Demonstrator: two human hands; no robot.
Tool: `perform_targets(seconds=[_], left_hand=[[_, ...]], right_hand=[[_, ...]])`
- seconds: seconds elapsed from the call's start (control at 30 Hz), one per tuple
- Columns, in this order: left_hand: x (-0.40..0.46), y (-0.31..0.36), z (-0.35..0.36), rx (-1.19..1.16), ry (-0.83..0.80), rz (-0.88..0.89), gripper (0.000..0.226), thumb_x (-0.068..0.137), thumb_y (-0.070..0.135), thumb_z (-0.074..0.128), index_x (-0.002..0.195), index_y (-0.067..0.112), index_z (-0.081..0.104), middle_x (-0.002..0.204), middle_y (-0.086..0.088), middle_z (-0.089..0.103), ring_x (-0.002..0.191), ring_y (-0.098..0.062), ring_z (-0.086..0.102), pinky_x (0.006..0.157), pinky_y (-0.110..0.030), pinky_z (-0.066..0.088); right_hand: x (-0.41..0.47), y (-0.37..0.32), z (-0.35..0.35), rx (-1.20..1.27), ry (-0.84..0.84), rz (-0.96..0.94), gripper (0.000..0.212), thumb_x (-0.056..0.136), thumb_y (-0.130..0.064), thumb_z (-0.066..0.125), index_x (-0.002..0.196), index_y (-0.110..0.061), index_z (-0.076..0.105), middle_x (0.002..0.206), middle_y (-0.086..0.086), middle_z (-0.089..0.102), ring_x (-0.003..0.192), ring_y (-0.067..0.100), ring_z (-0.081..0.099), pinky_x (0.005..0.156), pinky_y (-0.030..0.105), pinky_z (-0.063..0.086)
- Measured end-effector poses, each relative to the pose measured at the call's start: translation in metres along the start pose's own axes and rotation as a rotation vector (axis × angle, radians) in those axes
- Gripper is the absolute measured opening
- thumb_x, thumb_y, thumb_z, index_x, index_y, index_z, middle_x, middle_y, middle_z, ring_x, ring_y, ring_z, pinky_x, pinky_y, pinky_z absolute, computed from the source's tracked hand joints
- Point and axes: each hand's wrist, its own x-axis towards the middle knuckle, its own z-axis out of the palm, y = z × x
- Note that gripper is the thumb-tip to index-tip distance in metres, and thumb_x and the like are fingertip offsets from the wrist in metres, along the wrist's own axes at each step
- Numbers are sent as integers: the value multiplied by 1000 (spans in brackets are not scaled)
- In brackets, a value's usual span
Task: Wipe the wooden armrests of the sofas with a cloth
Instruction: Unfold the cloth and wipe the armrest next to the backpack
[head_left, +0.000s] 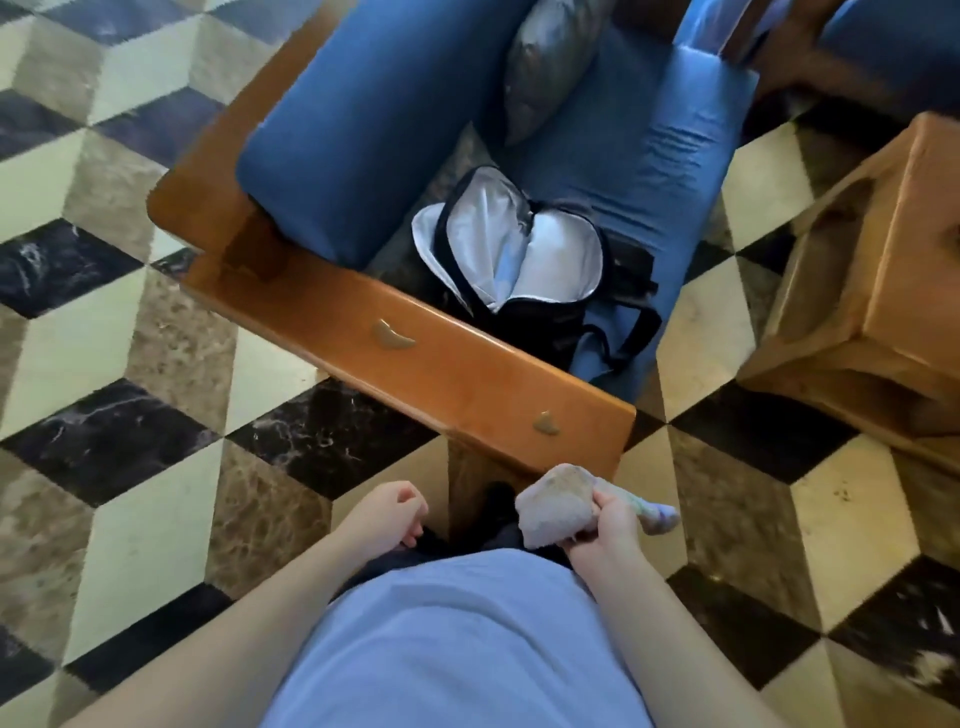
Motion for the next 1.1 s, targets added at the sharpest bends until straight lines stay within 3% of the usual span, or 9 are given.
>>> perform_targets(seconds=[0.13, 0.2, 0.27, 0.4, 0.6, 0.67, 0.8, 0.93, 1.1], left_hand=[[12, 22, 1, 126, 10, 56, 20, 99, 29, 55, 86, 25, 69, 80, -2, 73, 73, -18, 71, 56, -21, 53], [16, 33, 4, 184, -1, 79, 19, 99, 31, 55, 87, 27, 69, 80, 0, 73, 72, -17, 71, 58, -24, 55], [21, 44, 6, 233, -26, 111, 17, 99, 31, 54, 89, 28, 67, 81, 2, 72, 73, -14, 70, 60, -24, 53], [45, 74, 3, 491, -66, 242, 16, 99, 32, 49, 104, 22, 60, 94, 4, 67, 85, -15, 65, 67, -28, 50], [99, 104, 2, 854, 5, 486, 47, 97, 40, 56, 137, 18, 45, 129, -8, 54, 119, -29, 50, 95, -42, 51], [118, 109, -2, 930, 44, 533, 63, 95, 43, 60, 148, 21, 34, 141, -12, 48, 125, -33, 47, 99, -45, 48], [153, 110, -14, 971, 56, 507, 93, 90, 43, 70, 158, 36, 7, 165, -14, 19, 149, -39, 20, 109, -58, 38], [186, 113, -17, 1062, 2, 544, 107, 85, 53, 72, 156, 46, -7, 169, -10, -10, 154, -42, -9, 115, -69, 21], [204, 117, -9, 1187, -37, 633, 124, 75, 67, 73, 151, 48, -23, 166, -10, -25, 150, -47, -21, 111, -79, 10]], right_hand=[[18, -15, 2, 83, -3, 37, 31, 104, -30, 49, 130, -17, 57, 105, 6, 60, 119, 23, 56, 110, 38, 39], [24, -20, 0, 66, 28, 49, 26, 102, -36, 51, 117, -16, 58, 118, 9, 62, 112, 25, 56, 100, 37, 41], [32, -22, -1, 7, 71, -16, 41, 99, -36, 56, 133, -14, 54, 130, 10, 62, 111, 28, 57, 103, 42, 44], [46, -28, 6, -55, 143, -95, 49, 94, -28, 65, 139, -14, 50, 121, 10, 65, 115, 32, 60, 107, 50, 45], [51, -29, 20, -234, 210, -175, 43, 97, -34, 61, 132, -11, 55, 125, 8, 64, 120, 31, 59, 110, 51, 44], [48, -29, 25, -238, 227, -245, 19, 98, -32, 60, 113, -21, 62, 116, 2, 67, 116, 27, 61, 107, 50, 46], [37, -22, 26, -215, 367, -411, 12, 97, -33, 58, 107, -29, 61, 109, -7, 68, 111, 23, 64, 100, 46, 51], [36, -27, 15, -292, 480, -489, 9, 96, -35, 61, 92, -27, 59, 100, -9, 68, 109, 25, 66, 99, 50, 53], [55, -33, 25, -320, 561, -508, 20, 96, -38, 60, 109, -23, 59, 100, 0, 69, 98, 25, 65, 87, 40, 51]])
